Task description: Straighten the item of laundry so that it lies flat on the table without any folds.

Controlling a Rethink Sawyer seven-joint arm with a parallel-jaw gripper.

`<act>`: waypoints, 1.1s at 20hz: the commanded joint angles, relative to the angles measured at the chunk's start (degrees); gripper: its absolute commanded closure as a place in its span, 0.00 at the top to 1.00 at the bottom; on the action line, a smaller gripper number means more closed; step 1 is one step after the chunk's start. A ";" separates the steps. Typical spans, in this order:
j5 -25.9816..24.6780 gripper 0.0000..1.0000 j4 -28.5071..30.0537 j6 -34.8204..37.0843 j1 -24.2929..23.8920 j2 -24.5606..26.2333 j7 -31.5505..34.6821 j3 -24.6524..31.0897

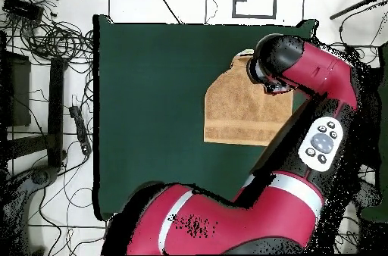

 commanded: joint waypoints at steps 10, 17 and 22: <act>0.00 1.00 8.17 -1.51 -2.35 -7.30 -1.75 12.02; 0.57 1.00 10.00 -2.99 -1.34 -7.98 2.36 12.23; 2.73 1.00 11.91 -3.16 0.48 -8.62 8.56 11.93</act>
